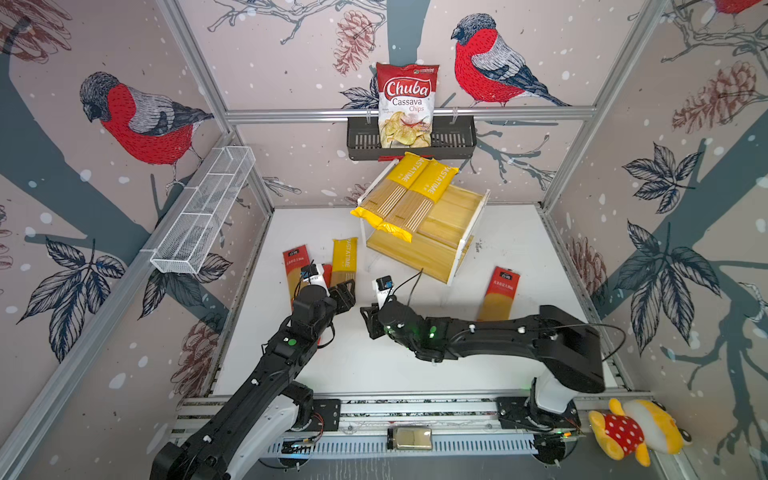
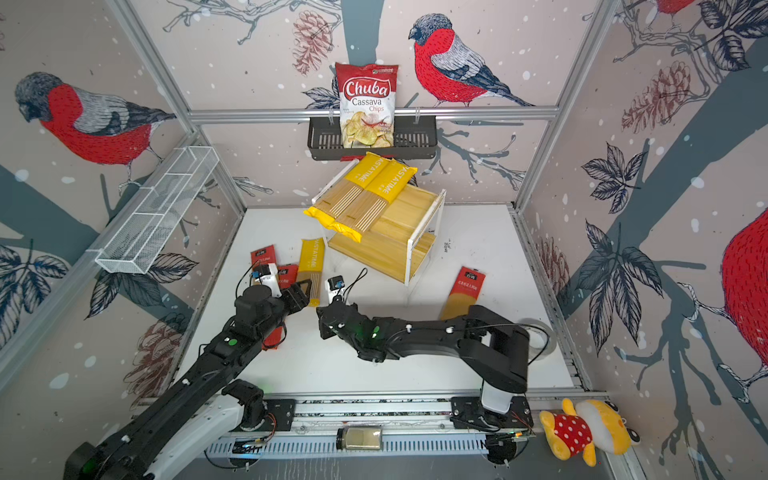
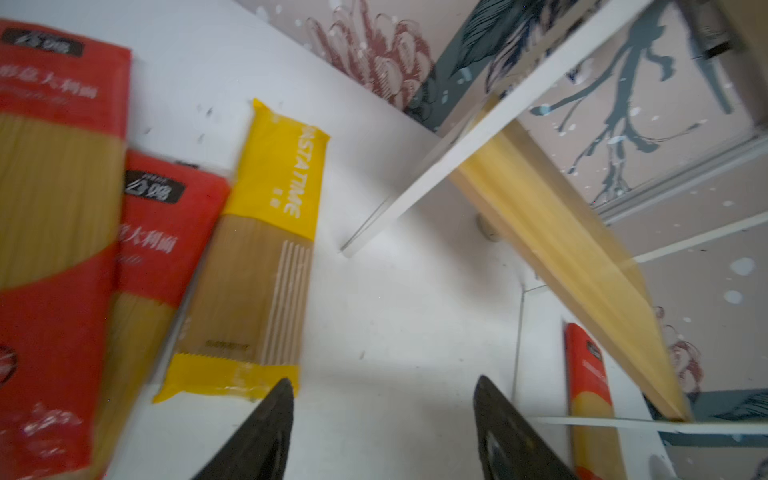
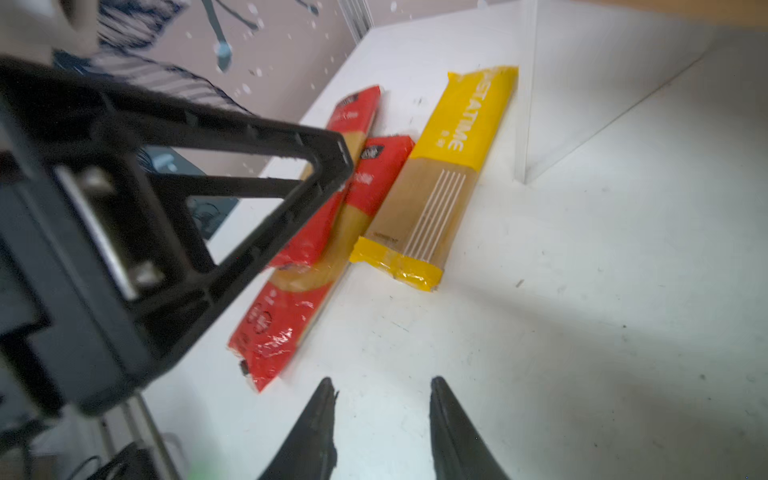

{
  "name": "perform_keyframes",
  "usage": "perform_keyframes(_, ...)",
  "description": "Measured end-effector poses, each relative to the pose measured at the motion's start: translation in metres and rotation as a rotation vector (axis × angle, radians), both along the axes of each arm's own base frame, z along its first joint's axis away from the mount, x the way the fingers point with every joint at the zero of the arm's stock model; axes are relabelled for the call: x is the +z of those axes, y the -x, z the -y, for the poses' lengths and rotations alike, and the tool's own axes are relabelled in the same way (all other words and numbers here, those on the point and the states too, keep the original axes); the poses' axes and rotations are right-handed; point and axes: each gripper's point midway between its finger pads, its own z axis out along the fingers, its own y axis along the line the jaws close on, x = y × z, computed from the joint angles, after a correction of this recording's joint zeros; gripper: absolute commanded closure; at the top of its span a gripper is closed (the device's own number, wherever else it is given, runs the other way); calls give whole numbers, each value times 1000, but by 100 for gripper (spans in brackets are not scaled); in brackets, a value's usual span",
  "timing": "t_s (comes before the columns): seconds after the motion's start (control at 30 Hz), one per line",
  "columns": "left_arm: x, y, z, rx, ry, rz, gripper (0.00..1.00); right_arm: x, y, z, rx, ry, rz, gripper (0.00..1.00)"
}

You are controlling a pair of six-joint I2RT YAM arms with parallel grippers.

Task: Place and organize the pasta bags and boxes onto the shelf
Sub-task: 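Open the left gripper and lower both arms toward the table, then reach the right gripper across to the second yellow PASTATIME pack on the table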

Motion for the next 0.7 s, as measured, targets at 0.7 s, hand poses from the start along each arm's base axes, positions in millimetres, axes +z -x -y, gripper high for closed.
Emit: perform_keyframes(0.7, -14, -3, -45, 127, 136, -15, 34, -92, -56, -60, -45, 102, -144, 47)
